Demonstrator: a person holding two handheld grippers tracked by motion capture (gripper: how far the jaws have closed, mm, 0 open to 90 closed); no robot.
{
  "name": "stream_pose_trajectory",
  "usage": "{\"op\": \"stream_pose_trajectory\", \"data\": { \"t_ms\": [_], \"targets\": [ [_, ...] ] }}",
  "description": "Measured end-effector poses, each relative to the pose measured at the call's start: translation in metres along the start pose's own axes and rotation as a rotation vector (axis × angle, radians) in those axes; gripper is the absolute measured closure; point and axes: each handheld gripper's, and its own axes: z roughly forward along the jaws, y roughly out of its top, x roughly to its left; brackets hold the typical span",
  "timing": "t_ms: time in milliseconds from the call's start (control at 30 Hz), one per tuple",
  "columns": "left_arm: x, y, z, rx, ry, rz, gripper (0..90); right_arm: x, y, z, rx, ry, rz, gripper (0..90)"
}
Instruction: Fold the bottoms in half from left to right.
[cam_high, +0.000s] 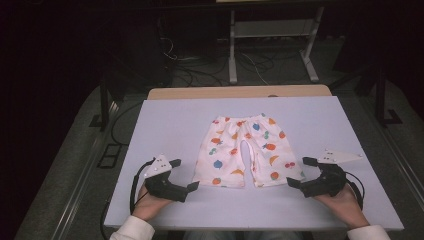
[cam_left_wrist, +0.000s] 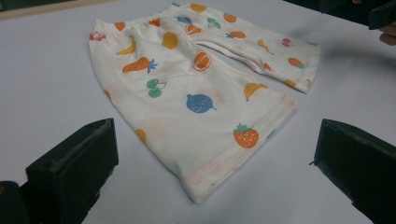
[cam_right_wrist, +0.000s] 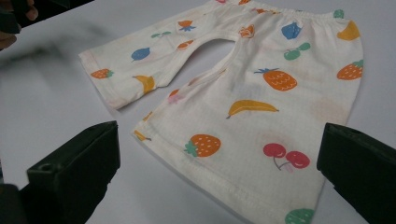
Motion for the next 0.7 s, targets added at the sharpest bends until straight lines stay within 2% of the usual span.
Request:
{"op": "stream_pose_trajectory", "data": {
  "t_ms": [700],
  "targets": [
    [0.003, 0.000, 0.005, 0.003, 0.004, 0.002, 0.0, 0.005, 0.024, 0.009, 0.039, 0.013, -0.029, 0.0]
  ]
}}
